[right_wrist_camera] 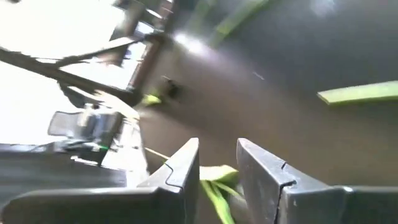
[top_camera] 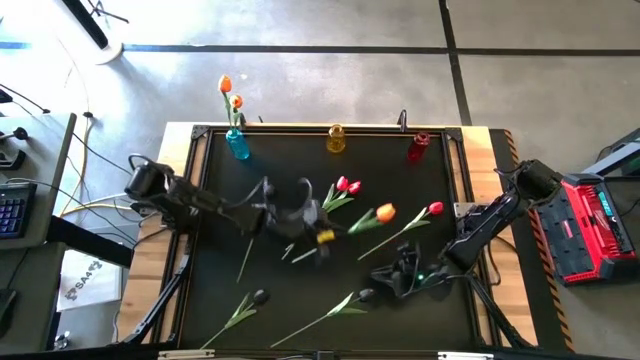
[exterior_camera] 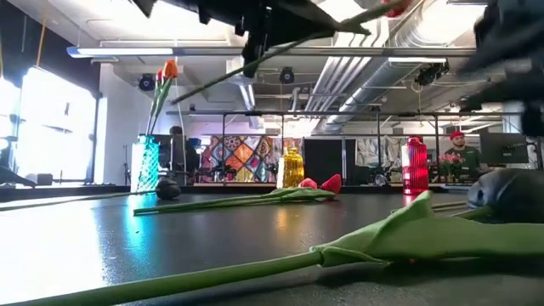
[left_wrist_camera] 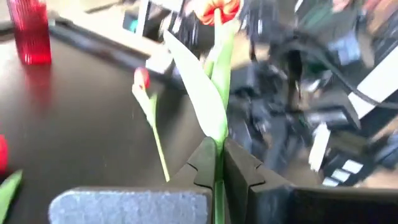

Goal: Sort flowers into vase by color
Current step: Put the orange flower into the blue vase

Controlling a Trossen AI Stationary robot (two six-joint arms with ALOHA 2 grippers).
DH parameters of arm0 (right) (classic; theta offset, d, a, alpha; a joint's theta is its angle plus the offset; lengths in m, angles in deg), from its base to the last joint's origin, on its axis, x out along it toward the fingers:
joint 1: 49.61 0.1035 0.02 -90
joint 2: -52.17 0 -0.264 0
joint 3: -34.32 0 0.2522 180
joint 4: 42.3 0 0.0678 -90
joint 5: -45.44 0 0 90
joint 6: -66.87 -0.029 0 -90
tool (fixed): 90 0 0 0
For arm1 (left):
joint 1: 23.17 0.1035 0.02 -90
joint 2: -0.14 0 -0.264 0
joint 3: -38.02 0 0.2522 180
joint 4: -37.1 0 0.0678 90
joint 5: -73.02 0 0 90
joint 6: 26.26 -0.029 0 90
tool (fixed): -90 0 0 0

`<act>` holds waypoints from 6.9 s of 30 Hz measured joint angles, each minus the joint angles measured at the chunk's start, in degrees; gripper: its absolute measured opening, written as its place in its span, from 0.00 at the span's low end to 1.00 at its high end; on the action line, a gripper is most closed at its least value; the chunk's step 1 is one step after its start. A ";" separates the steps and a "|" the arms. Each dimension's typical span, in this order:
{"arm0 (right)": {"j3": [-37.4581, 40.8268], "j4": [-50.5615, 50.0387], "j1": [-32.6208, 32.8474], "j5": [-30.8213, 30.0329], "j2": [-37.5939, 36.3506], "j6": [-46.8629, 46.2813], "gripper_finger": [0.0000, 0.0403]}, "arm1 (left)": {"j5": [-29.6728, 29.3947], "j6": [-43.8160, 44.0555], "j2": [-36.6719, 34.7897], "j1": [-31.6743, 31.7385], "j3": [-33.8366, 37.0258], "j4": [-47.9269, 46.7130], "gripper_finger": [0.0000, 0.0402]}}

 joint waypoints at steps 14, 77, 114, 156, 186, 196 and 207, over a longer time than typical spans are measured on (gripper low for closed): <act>0.00 22.55 -11.04 -4.12 -0.02 45.43 0.35 | 24.71 1.79 0.23 10.80 4.27 19.09 0.00; 0.02 9.67 -42.22 41.71 -18.60 54.53 0.00 | 37.95 0.51 0.36 17.46 3.48 7.17 0.34; -6.78 3.45 -42.86 49.48 -15.39 55.93 0.02 | 44.22 0.90 0.41 13.71 3.40 7.84 0.00; -6.62 1.63 -43.01 40.92 -15.62 56.50 0.26 | 31.15 -7.31 -13.20 15.33 3.33 0.40 0.00; -6.67 -12.65 -42.86 29.42 -15.76 49.34 0.28 | -23.17 -37.74 -64.77 32.77 30.16 -3.57 0.00; -6.67 -12.62 -44.96 29.40 -15.76 48.42 0.28 | -21.54 -40.14 -65.53 44.45 34.07 -1.62 0.00; -6.67 -12.53 -46.35 30.60 -15.76 47.38 0.28 | -11.36 -34.90 -60.29 55.89 36.82 7.33 0.00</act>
